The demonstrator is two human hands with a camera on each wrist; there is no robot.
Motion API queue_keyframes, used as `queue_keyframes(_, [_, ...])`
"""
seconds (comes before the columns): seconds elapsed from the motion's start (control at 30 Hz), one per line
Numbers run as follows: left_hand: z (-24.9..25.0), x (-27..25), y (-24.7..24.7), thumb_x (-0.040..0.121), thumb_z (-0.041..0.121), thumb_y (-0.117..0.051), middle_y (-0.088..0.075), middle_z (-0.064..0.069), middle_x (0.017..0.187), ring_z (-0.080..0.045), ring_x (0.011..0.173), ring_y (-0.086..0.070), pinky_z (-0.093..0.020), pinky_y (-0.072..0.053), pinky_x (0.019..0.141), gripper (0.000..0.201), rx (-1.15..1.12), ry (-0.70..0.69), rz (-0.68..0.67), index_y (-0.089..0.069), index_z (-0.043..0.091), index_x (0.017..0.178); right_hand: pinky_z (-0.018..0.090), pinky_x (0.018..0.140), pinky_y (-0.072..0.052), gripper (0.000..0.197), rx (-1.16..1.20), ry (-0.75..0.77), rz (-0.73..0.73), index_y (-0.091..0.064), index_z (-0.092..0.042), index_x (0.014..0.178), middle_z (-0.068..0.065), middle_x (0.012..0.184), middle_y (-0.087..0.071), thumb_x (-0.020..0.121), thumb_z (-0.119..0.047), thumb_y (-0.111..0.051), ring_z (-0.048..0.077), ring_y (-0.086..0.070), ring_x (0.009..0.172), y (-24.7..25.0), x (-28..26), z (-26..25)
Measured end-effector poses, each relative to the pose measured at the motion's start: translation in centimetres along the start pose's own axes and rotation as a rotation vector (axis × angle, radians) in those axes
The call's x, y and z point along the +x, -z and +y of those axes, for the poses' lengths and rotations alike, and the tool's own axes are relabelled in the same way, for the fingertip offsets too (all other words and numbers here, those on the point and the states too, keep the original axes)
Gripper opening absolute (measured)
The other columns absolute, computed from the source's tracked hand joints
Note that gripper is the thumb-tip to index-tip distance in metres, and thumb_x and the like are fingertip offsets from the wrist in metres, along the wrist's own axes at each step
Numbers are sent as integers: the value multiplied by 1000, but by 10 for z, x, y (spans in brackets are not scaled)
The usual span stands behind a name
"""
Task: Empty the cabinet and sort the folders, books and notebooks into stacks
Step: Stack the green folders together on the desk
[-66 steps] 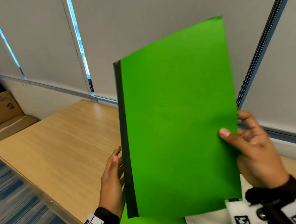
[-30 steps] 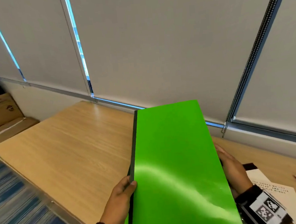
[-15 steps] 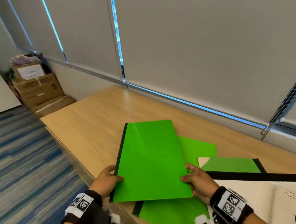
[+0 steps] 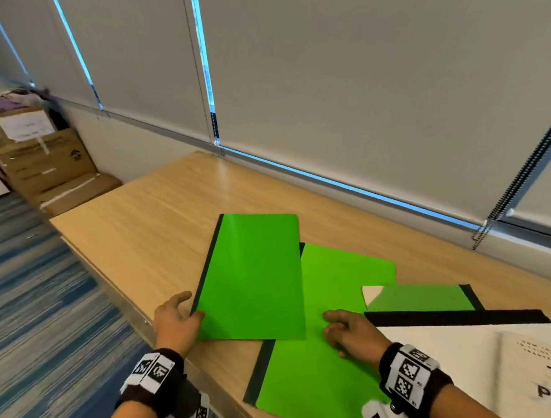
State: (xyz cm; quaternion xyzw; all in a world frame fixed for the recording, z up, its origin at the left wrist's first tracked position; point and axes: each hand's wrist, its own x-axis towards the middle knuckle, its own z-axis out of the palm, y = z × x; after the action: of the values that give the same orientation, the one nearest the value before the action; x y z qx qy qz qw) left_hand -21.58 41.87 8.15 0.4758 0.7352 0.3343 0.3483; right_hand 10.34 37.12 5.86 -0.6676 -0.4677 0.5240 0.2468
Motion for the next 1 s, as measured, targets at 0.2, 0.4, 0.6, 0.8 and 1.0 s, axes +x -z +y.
queue_keyframes(0.2, [-21,-55,-43,89,18,-62,-67,-1,96,-17,87,-61,-30,-50,86,5,236,52,-511,-63,22,93,14,69,-46,23,-55,56,59,-61,-24,106,4,92,-68,89,-8,-62,6,-60,74,11,-27,44])
queue_keyframes(0.4, [-2,-78,-78,91,21,-62,-65,3,94,-14,87,-62,-22,-49,77,13,123,67,-623,-57,15,101,13,75,-47,27,-31,94,52,-60,-30,102,13,100,-69,86,-10,-66,10,-62,83,-3,-34,47])
queue_keyframes(0.6, [25,-75,-58,96,10,-55,-69,-19,105,-29,73,-67,-32,-57,45,14,-197,286,-592,-61,4,107,16,81,-47,26,-109,150,75,-57,-39,102,0,99,-64,87,-20,-67,10,-61,86,-3,-53,39])
queue_keyframes(0.8, [38,-52,-14,95,11,-55,-71,-15,99,-29,76,-66,-31,-57,47,21,-411,307,-600,-62,6,115,22,90,-46,28,-175,204,329,-53,-37,110,2,111,-57,88,-25,-67,14,-57,97,12,-75,27])
queue_keyframes(1.0, [25,-49,14,91,5,-57,-73,-13,77,-25,43,-62,-30,-55,39,20,-545,404,-622,-64,0,109,35,69,-53,32,524,-134,184,-48,-14,120,14,104,-70,94,-28,-59,26,-68,80,27,-84,10])
